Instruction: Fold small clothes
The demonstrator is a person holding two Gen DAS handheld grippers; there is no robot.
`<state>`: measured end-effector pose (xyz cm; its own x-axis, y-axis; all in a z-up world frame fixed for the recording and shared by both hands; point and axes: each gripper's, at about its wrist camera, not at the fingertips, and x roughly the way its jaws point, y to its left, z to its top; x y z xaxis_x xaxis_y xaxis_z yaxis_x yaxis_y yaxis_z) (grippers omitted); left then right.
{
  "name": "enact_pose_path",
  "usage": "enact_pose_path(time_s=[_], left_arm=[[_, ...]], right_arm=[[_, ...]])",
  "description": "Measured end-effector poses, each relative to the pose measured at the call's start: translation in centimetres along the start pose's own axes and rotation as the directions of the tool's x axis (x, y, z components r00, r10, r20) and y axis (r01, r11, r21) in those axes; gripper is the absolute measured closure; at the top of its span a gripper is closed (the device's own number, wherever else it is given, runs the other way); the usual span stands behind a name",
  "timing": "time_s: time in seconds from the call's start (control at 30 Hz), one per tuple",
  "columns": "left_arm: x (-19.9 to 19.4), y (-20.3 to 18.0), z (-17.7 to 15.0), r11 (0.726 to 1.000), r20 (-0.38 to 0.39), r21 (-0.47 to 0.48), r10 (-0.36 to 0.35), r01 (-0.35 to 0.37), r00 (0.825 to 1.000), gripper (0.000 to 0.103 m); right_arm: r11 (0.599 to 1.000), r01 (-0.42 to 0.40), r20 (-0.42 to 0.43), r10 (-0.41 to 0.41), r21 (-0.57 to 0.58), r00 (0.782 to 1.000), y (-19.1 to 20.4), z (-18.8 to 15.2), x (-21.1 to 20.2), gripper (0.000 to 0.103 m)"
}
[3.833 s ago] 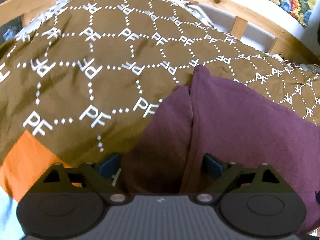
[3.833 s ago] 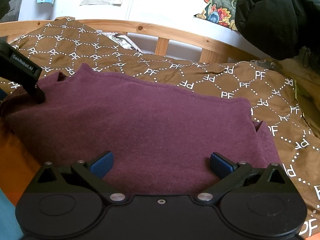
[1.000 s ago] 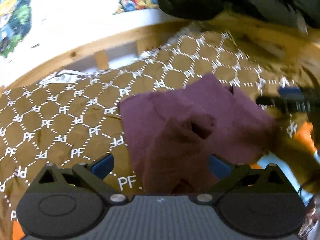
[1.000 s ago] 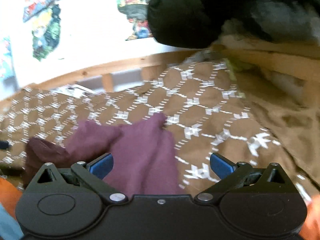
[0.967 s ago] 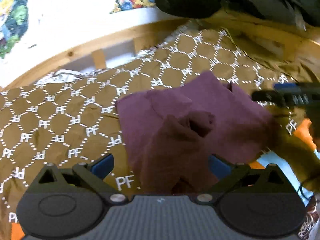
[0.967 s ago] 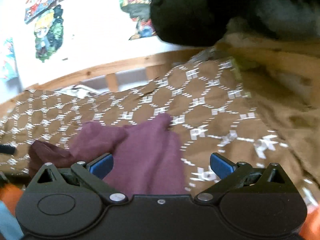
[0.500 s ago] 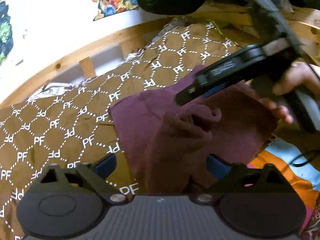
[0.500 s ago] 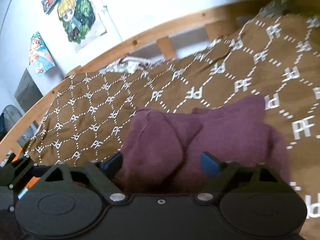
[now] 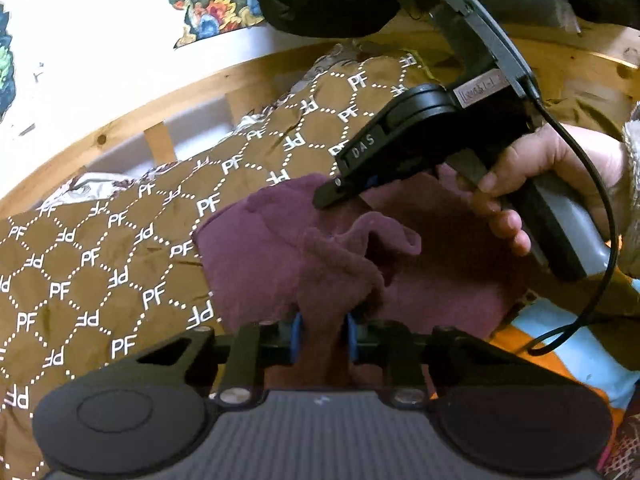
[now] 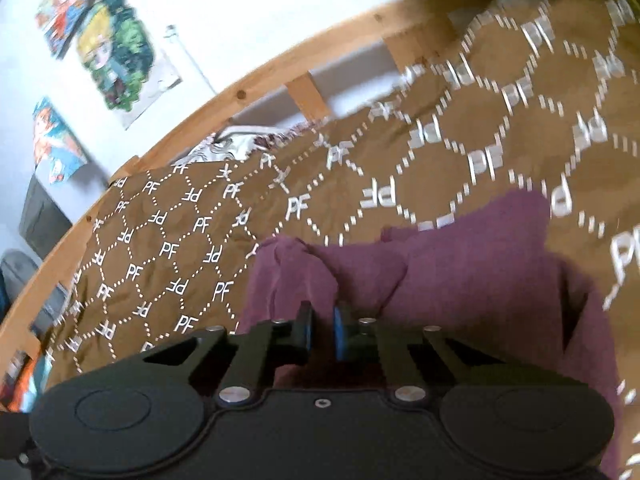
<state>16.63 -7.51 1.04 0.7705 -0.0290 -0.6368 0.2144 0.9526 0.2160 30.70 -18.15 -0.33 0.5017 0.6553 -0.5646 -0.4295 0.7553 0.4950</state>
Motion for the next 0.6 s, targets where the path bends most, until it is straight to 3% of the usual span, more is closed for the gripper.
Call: enact_pose_path(time_s=[0.27, 0.37, 0.47, 0.6], left_arm=[[0.0, -3.3, 1.0, 0.993, 0.059, 0.1, -0.072, 0.066, 0.996, 0.083], [0.4, -4.7, 1.9, 0.989, 0.066, 0.121, -0.097, 0.089, 0.993, 0.083], [1.1, -5.5, 2.5, 0.986, 0.044, 0.13, -0.108, 0.101, 0.993, 0.084], [1.5, -6.6, 2.4, 0.979, 0.033, 0.176, -0.105, 0.098, 0.994, 0.084]], right_arm=[[0.973, 0.097, 0.152, -0.066, -0.208, 0.986, 1.0, 1.1, -5.3, 0.096], [0.961, 0.145, 0.197, -0.098, -0.238, 0.976, 0.2, 1.5, -7.6, 0.103], [0.953, 0.201, 0.254, -0.142, -0.226, 0.957, -1.1, 1.8, -10.2, 0.103], [0.968, 0.184, 0.192, -0.151, -0.171, 0.97, -3.7, 1.1, -11.3, 0.103]])
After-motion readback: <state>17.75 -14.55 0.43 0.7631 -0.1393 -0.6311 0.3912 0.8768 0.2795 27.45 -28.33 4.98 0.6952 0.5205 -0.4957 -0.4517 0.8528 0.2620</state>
